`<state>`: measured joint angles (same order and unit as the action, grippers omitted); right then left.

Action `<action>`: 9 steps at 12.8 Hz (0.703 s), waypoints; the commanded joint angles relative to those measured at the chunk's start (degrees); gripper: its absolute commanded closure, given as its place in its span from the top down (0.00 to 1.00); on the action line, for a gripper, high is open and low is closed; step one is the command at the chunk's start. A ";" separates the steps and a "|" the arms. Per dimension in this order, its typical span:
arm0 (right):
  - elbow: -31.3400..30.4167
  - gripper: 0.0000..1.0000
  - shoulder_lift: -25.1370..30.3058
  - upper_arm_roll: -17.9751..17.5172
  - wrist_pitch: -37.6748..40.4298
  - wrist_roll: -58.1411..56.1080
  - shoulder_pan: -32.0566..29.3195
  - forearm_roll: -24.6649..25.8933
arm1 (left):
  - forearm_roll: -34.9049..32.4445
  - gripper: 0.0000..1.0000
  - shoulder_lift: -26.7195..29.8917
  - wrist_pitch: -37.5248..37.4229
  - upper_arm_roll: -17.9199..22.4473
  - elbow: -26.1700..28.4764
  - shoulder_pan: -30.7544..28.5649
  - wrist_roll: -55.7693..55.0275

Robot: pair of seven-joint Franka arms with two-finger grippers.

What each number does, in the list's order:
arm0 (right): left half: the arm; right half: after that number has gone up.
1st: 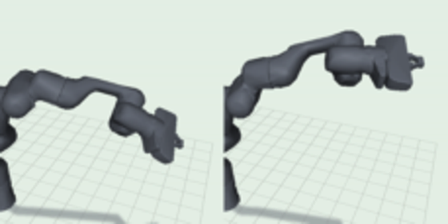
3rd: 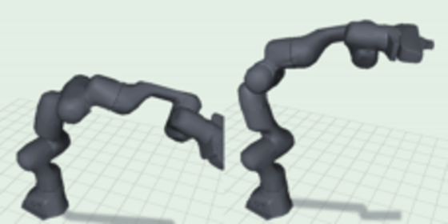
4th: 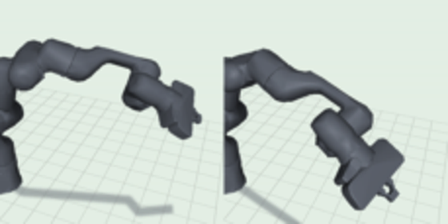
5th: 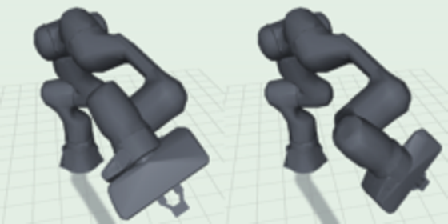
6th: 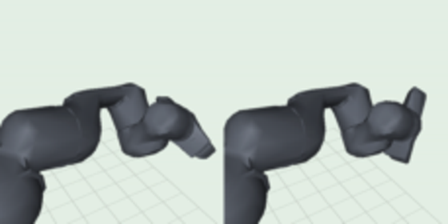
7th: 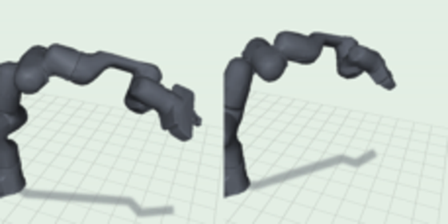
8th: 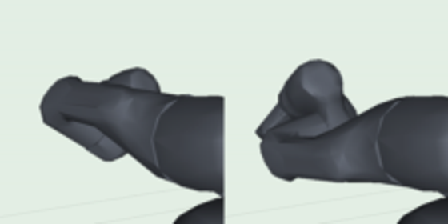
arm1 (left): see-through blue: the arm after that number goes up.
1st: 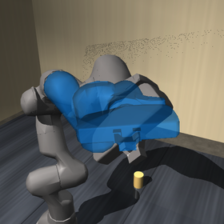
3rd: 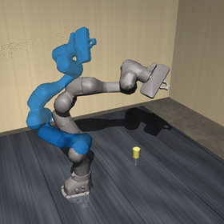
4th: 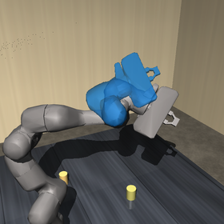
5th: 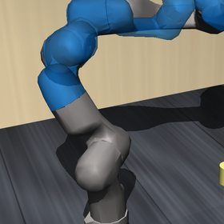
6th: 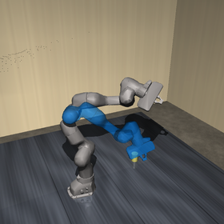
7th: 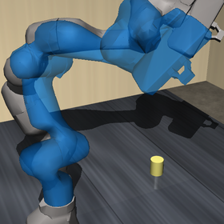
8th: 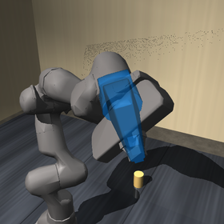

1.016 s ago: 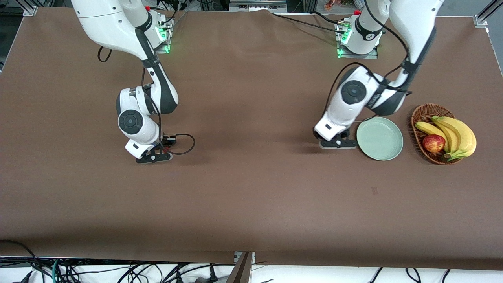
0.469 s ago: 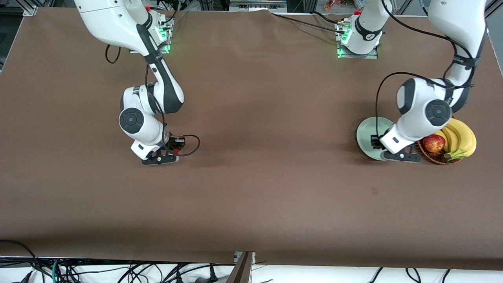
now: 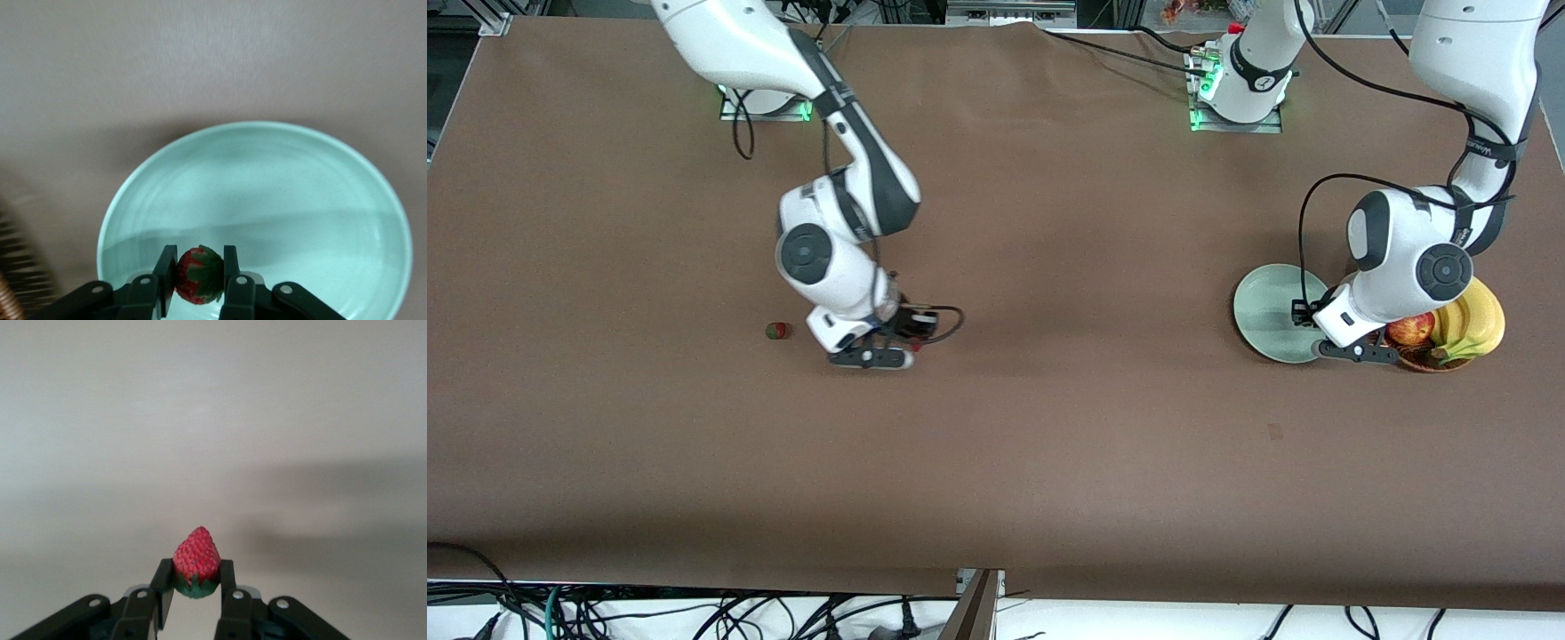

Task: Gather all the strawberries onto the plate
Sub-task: 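Release the strawberry onto the plate while the right gripper sets another mid-table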

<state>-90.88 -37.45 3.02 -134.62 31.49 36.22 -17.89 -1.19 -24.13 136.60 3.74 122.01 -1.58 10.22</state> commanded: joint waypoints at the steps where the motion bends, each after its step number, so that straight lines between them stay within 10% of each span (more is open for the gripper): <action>1: 12.97 0.20 -9.11 -1.96 -0.90 14.86 3.93 -1.09 | 1.98 0.26 -0.21 -0.54 1.09 -0.29 0.53 3.66; 3: 18.70 0.20 -14.55 -6.78 -10.25 26.46 6.22 -2.75 | 1.98 1.00 -0.21 -1.16 1.44 -0.46 0.62 5.42; 9: 20.30 0.26 -23.01 -7.95 -37.44 42.68 18.09 -2.59 | 1.98 1.00 5.66 -5.36 1.45 -1.16 0.62 6.13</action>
<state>-73.26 -57.76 -5.18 -167.87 71.59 52.62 -19.57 -1.18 -22.89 135.06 4.55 121.14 -1.51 14.00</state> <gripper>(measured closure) 0.678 0.004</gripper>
